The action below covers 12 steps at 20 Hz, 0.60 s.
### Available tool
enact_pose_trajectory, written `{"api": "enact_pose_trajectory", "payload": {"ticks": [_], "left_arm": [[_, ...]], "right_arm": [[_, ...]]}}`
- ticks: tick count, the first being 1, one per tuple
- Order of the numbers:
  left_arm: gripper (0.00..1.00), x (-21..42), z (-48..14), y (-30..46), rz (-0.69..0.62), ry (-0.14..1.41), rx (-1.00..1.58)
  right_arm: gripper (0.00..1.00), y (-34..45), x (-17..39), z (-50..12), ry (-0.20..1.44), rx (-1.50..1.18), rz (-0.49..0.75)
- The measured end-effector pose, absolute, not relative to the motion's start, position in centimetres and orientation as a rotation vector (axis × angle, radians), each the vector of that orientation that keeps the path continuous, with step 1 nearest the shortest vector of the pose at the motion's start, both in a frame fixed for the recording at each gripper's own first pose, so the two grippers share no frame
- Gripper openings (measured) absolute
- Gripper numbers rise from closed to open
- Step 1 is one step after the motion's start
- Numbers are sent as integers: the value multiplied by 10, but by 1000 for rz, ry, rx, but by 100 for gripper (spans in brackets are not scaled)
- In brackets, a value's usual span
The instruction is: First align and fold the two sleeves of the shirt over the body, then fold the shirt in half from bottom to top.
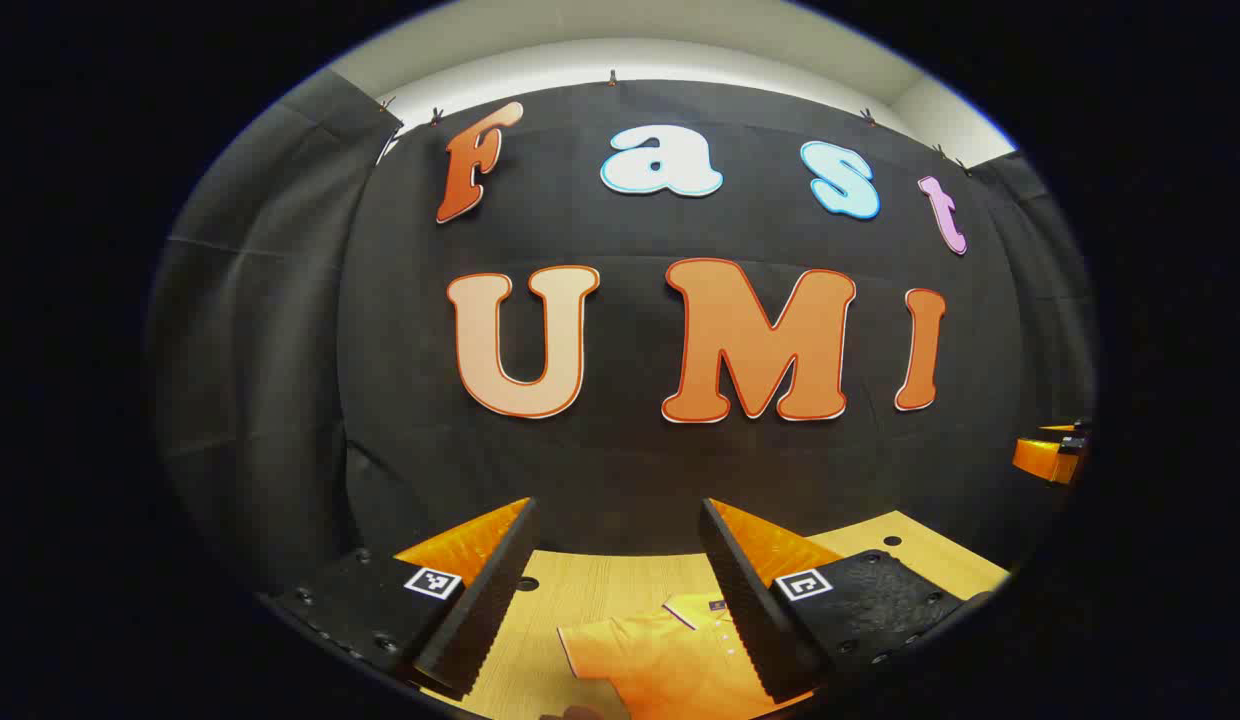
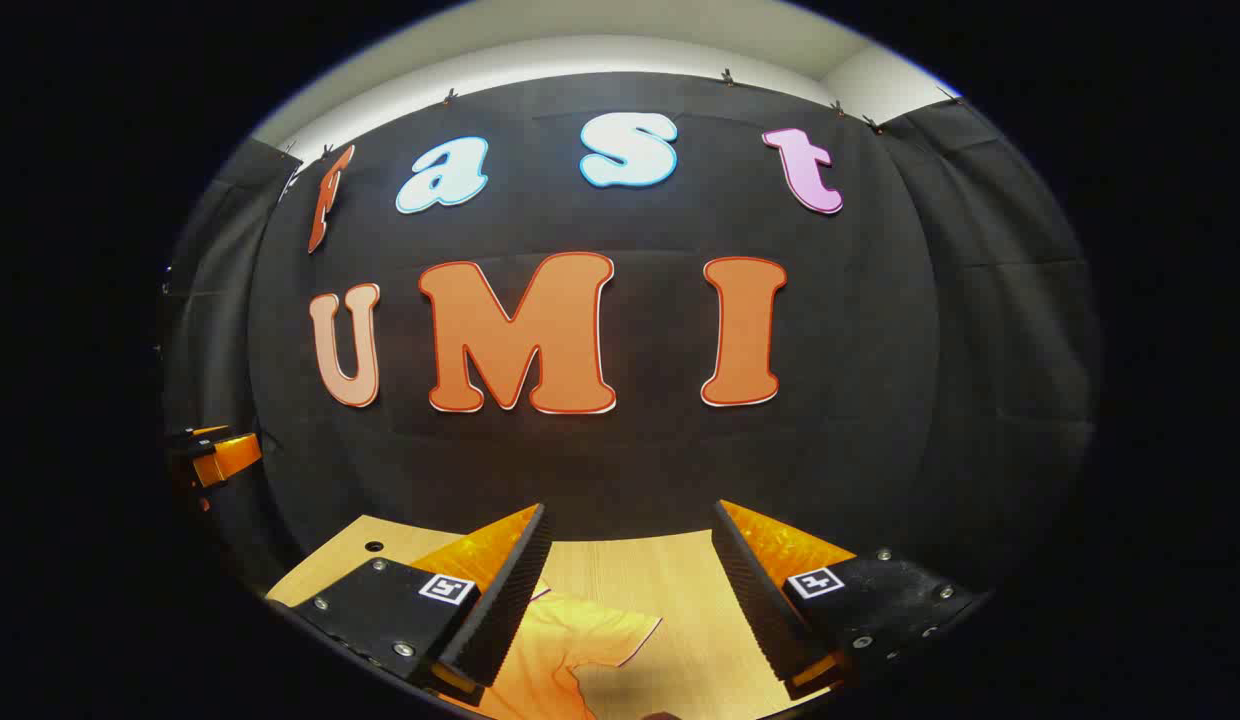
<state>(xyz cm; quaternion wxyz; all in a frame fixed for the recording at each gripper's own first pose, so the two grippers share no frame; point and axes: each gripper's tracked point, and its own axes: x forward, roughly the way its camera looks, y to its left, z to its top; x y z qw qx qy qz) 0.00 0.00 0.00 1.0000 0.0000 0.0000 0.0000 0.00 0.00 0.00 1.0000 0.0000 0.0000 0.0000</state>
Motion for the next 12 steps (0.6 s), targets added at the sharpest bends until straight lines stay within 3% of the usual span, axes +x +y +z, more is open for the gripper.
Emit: {"api": "enact_pose_trajectory", "payload": {"ticks": [12], "left_arm": [[98,-10,-12,29,35,17,2]], "right_arm": [[98,14,-3,-12,21,-21,-1]]}}
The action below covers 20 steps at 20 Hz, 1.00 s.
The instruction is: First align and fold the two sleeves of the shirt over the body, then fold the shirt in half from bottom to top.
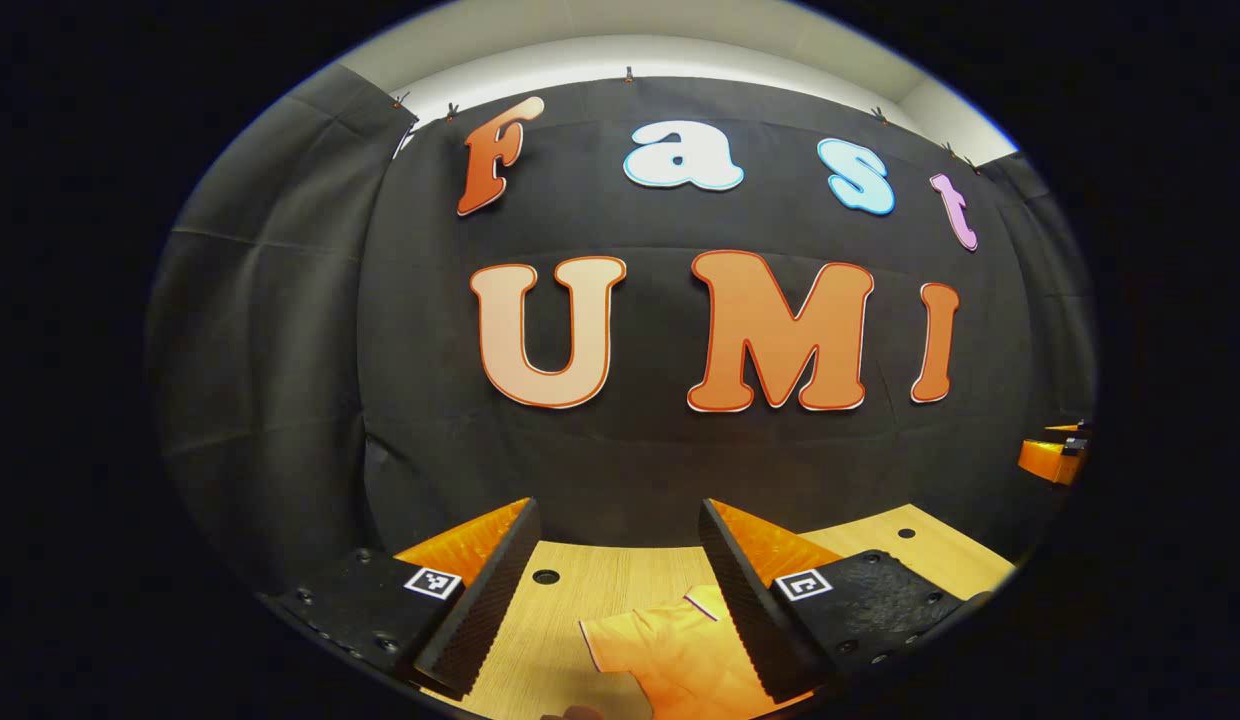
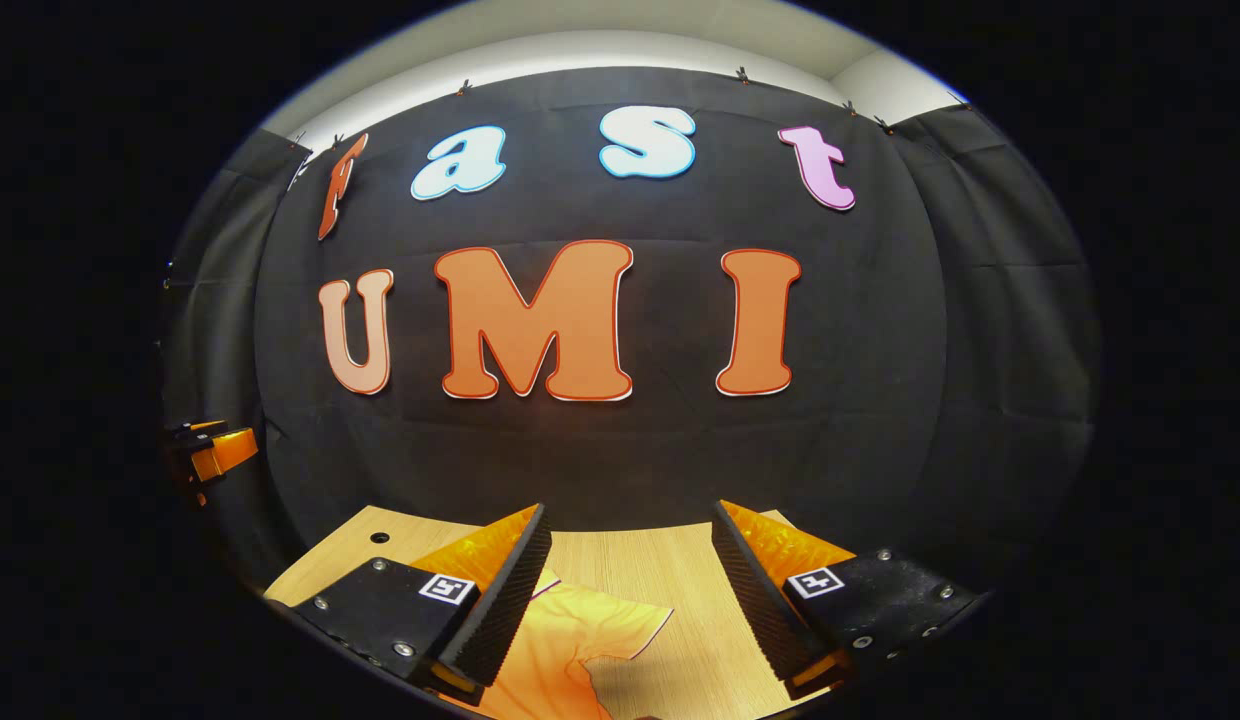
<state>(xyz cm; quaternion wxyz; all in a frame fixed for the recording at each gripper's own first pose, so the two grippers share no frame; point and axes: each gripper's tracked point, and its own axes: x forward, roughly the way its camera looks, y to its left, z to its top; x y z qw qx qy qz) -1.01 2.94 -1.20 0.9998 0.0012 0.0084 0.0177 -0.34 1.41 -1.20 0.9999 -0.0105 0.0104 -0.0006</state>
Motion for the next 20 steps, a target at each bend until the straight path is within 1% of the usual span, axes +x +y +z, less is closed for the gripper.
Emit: {"api": "enact_pose_trajectory", "payload": {"ticks": [7,10,16,20], "left_arm": [[98,-13,-20,38,58,24,-7],[98,-12,-21,41,65,27,-5],[98,-12,-34,51,71,49,-6],[98,-8,-46,58,68,61,-16]], "right_arm": [[98,14,2,-15,36,-14,-7],[98,14,8,-25,74,-18,-21],[98,23,43,-62,254,24,-4],[98,30,86,-113,502,158,19]]}}
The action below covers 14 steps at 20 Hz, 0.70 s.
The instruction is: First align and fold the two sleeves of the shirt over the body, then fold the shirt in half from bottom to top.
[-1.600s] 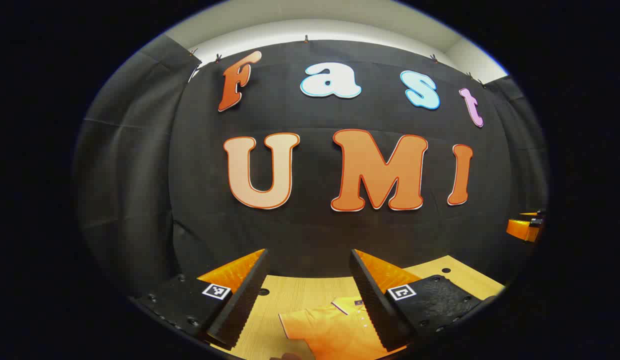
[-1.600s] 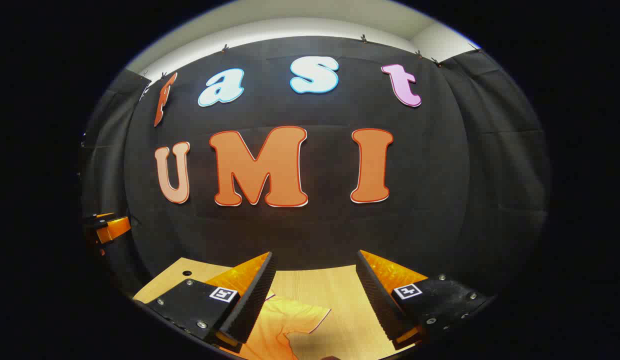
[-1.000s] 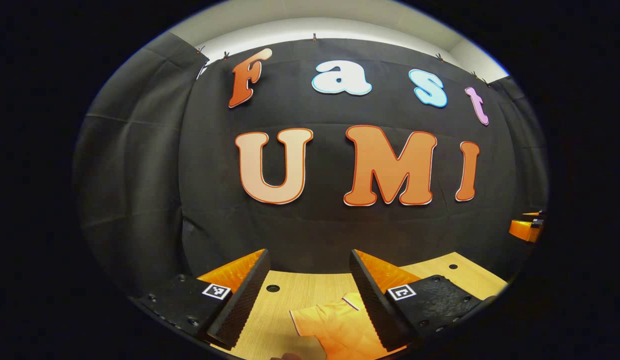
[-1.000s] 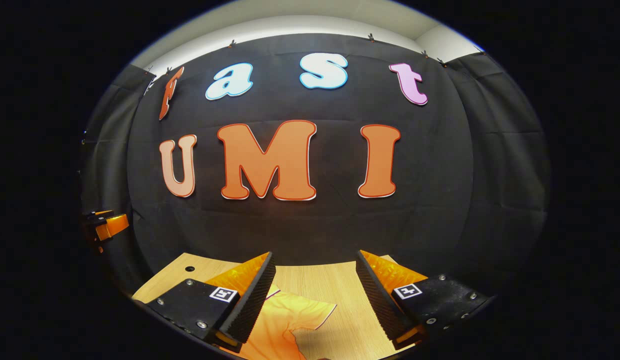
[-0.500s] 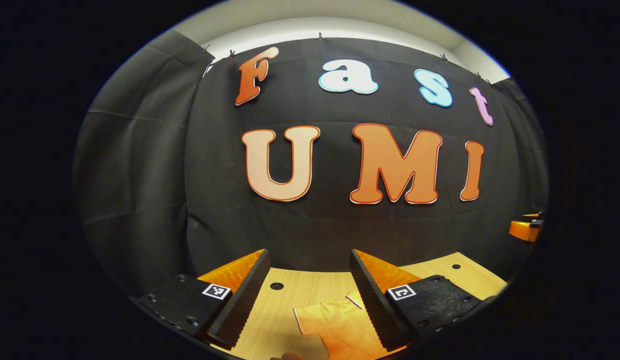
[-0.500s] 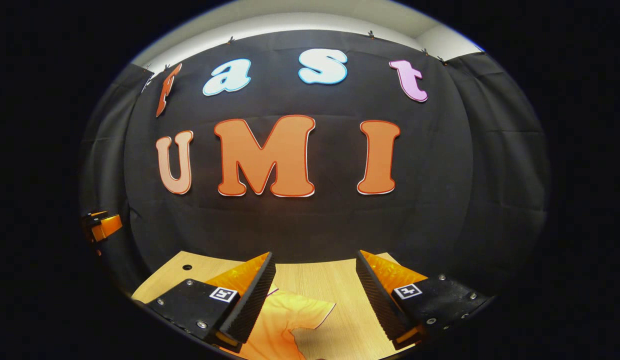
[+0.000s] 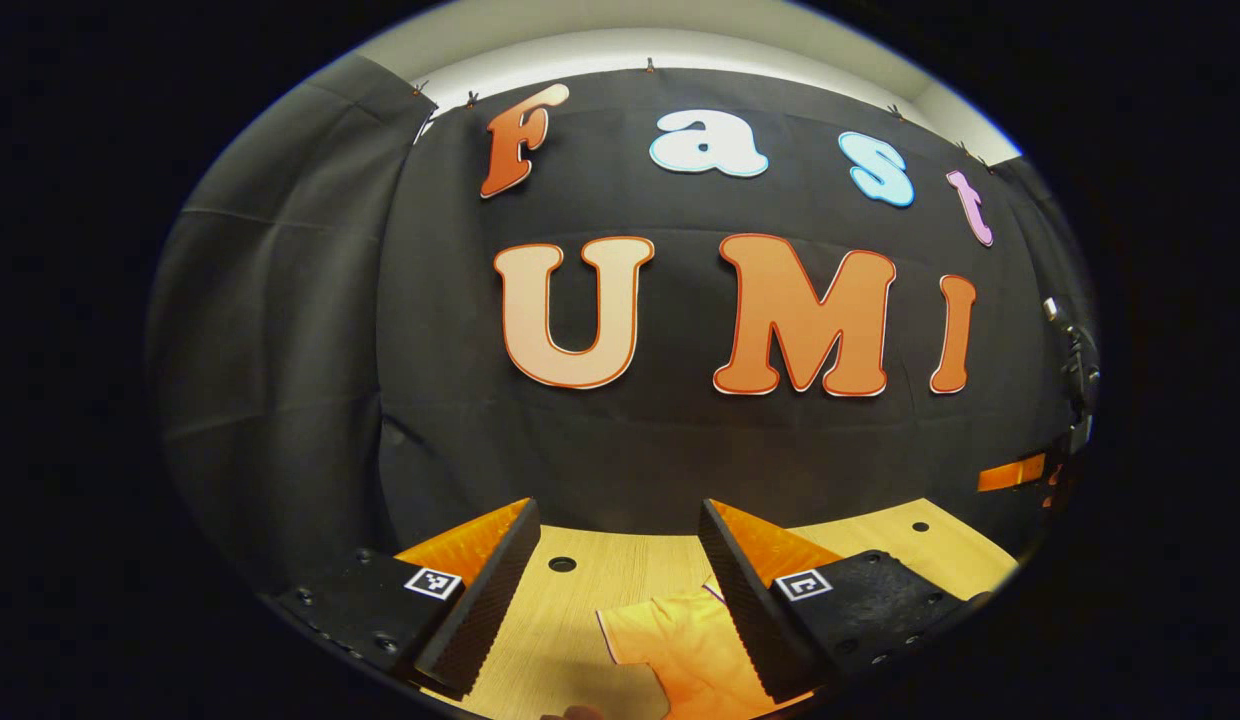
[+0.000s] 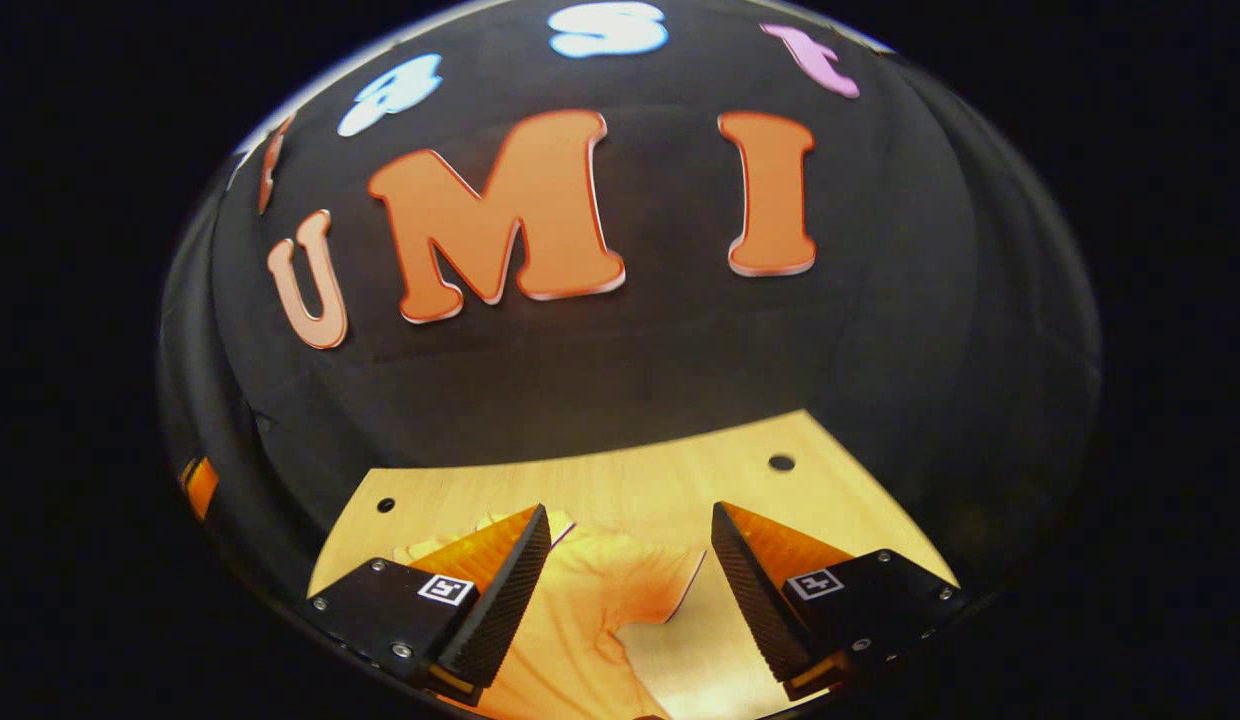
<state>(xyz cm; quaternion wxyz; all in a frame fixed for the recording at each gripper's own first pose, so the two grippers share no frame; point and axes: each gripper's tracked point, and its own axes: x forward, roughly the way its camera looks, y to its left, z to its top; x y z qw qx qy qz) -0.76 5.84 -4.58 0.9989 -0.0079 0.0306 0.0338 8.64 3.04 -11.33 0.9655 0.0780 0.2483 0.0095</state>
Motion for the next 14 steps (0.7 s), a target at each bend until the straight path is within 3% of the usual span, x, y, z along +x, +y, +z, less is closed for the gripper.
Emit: {"api": "enact_pose_trajectory", "payload": {"ticks": [4,7,14], "left_arm": [[98,-2,-58,67,58,75,0],[98,2,-69,75,58,89,-16],[98,6,-94,116,106,155,-32]], "right_arm": [[98,19,128,-171,741,221,-18],[99,-12,148,-235,915,198,-141],[99,-28,147,-353,1218,240,-282]]}}
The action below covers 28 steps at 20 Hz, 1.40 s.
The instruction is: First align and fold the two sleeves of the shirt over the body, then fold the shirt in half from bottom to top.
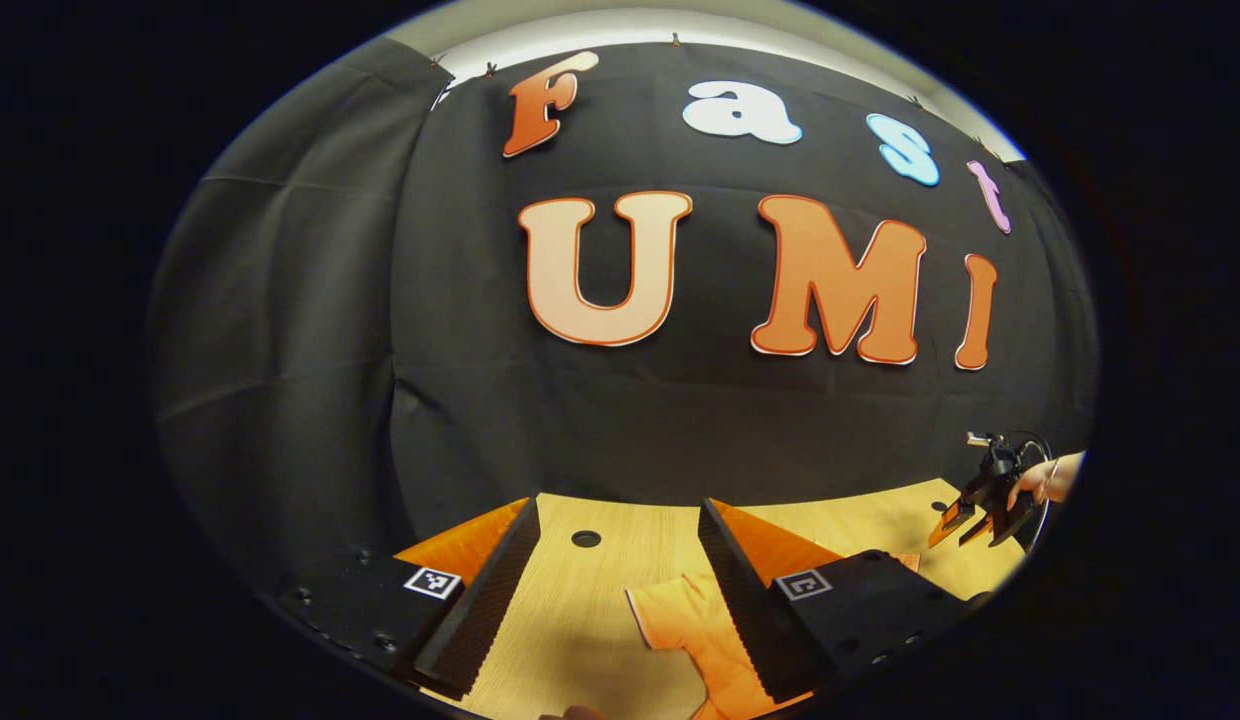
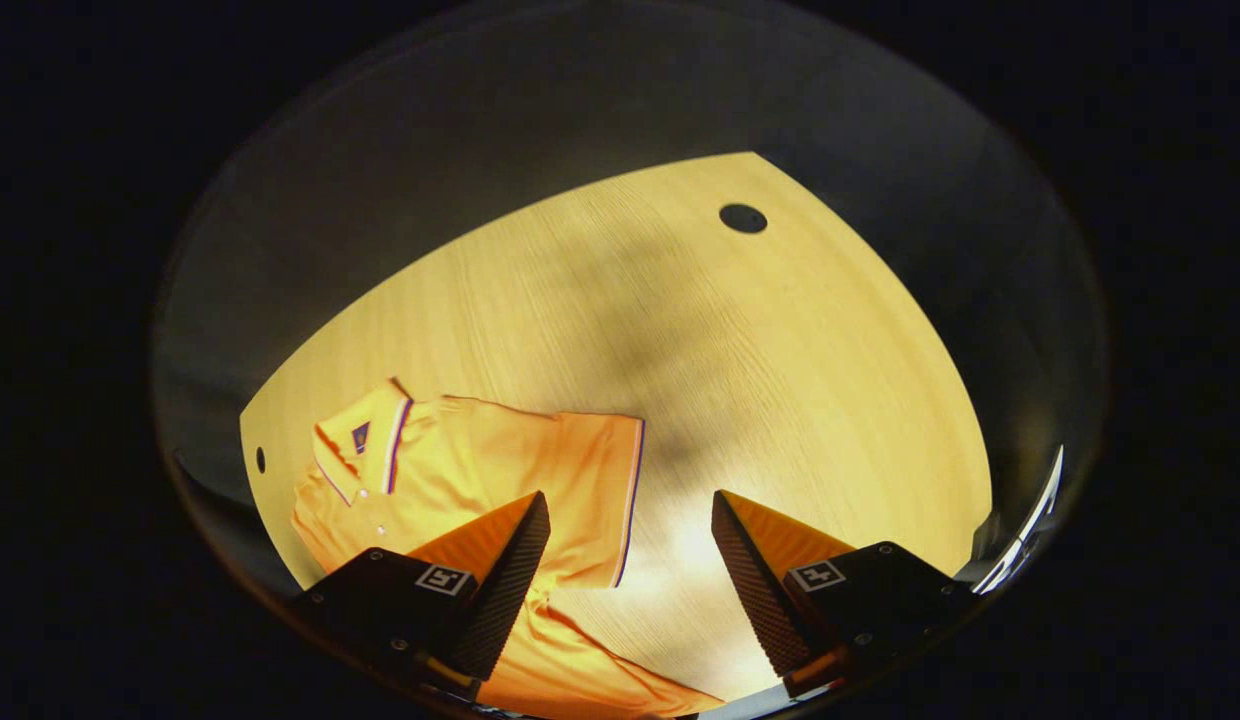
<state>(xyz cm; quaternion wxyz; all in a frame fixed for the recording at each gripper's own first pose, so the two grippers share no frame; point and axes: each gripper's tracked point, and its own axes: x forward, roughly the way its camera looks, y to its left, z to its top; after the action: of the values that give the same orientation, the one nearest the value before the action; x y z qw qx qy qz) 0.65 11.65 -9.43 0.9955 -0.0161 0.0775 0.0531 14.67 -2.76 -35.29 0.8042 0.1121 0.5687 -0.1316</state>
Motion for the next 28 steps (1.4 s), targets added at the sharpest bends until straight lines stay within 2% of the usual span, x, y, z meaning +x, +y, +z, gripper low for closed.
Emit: {"api": "enact_pose_trajectory", "payload": {"ticks": [5,14,16,20,22,24,26,28], "left_arm": [[98,16,-110,125,122,191,-30],[98,21,-126,114,104,231,-4],[98,18,-128,116,110,234,25],[98,14,-136,115,111,257,1],[98,14,-138,114,114,264,-3],[98,15,-136,111,110,259,-3],[98,13,-135,110,103,255,-1],[98,10,-132,109,101,252,-1]], "right_arm": [[99,-33,144,-390,1301,198,-298],[99,-28,138,-419,1365,175,-280],[95,-25,139,-422,1368,203,-278],[81,-19,141,-424,1356,196,-252],[69,-14,140,-425,1356,197,-242],[53,-10,141,-425,1353,208,-231],[27,-6,142,-423,1343,228,-231],[13,-3,143,-421,1336,221,-231]]}}
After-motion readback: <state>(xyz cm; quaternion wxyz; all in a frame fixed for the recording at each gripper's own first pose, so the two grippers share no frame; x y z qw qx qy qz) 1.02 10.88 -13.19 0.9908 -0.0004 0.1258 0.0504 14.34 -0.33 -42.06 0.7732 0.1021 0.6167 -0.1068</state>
